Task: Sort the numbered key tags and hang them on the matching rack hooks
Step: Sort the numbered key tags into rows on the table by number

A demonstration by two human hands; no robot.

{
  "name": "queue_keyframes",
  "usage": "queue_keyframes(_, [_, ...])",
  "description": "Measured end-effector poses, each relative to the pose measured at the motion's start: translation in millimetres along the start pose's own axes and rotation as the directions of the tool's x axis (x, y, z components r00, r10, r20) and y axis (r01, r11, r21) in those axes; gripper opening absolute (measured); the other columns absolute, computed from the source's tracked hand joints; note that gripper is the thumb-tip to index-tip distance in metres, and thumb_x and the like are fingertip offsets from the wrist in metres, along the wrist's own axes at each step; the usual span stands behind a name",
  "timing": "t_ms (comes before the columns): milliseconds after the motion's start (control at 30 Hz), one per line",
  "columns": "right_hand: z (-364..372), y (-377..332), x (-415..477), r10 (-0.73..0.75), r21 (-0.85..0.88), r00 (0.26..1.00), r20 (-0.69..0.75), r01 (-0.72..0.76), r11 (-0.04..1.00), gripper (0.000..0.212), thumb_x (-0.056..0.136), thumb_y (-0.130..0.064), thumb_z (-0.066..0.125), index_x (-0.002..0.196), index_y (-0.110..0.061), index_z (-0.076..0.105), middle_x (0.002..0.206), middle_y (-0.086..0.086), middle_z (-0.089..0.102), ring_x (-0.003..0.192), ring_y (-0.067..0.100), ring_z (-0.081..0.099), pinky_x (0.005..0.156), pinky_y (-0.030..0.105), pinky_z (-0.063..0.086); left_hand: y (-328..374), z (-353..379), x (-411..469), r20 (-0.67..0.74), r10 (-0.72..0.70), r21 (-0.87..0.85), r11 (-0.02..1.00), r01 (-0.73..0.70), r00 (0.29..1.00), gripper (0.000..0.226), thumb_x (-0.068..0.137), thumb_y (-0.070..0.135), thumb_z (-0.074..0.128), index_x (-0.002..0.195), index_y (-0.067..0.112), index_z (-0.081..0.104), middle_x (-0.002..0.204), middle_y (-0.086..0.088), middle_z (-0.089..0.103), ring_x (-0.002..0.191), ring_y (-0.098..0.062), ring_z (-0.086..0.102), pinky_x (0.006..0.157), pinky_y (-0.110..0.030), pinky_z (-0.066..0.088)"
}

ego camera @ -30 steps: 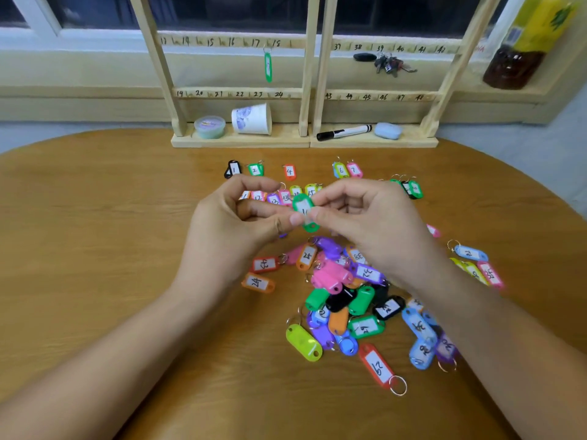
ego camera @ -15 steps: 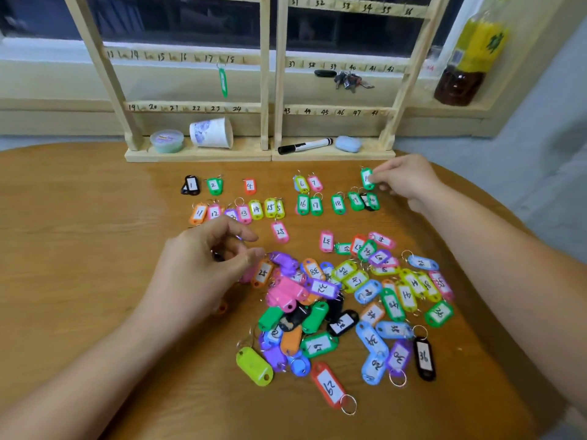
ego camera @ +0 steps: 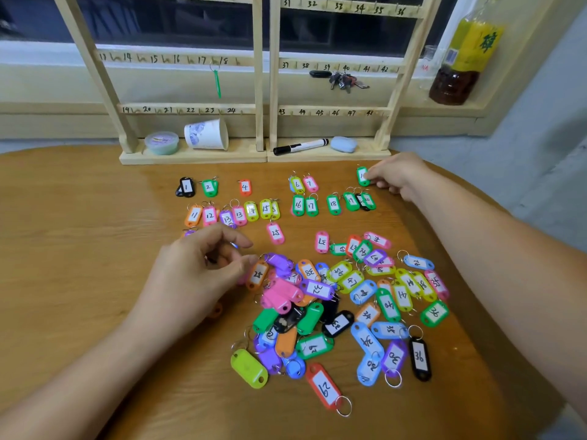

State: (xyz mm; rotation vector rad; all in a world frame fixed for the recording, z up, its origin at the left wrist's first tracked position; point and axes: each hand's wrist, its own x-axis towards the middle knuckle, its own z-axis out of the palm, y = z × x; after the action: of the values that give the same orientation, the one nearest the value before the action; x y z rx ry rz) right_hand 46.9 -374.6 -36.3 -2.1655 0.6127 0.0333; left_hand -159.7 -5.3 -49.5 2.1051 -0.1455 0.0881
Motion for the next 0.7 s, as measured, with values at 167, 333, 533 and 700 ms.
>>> queue_keyframes(167, [13,1,-2,-0.060,-0.062,0.996,-0.066,0.055,0.997,0.018,0.090,-0.018,0.083,0.104,-0.007,0.078,0.097,0.013,0.077,0.070,0.018,0.061,0.070,0.034,0.056,-2,-2,-1,0.000,-0.008,0.013,1.000,0.008,1.000,0.011,0.090,0.029,0.084,0.098,0.029,0.075,0.076,0.005,0.072,0.058,-0.008,0.058,0.044,-0.033,0.057])
queue_keyframes(333, [17,9,-8,-0.155,-0.109,0.977,-0.145,0.140,0.984,0.009,0.092,-0.024,0.082,0.089,-0.016,0.079,0.093,0.007,0.076,0.078,0.019,0.069,0.077,0.038,0.064,-6,-2,-2,0.051,-0.009,0.023,1.000,0.008,0.999,0.013,0.091,0.027,0.084,0.100,0.030,0.076,0.080,0.005,0.073,0.056,-0.013,0.060,0.047,-0.040,0.060])
queue_keyframes(533, [8,29,-33,-0.278,-0.068,0.940,-0.199,0.269,0.961,0.012,0.097,-0.022,0.074,0.089,-0.027,0.081,0.093,-0.011,0.074,0.092,0.012,0.069,0.084,0.038,0.063,-7,-2,-2,0.060,0.018,0.060,0.998,-0.022,0.998,0.011,0.091,0.029,0.084,0.099,0.030,0.076,0.081,0.007,0.074,0.052,-0.012,0.059,0.051,-0.037,0.060])
queue_keyframes(700, [-7,49,-82,-0.354,0.013,0.910,-0.215,0.366,0.931,0.011,0.095,-0.023,0.073,0.094,-0.030,0.082,0.089,-0.012,0.075,0.088,0.011,0.068,0.079,0.032,0.057,-5,-1,-5,0.063,0.045,0.074,0.996,-0.050,0.997,0.010,0.091,0.031,0.083,0.097,0.032,0.075,0.079,0.008,0.073,0.051,-0.010,0.061,0.051,-0.029,0.055])
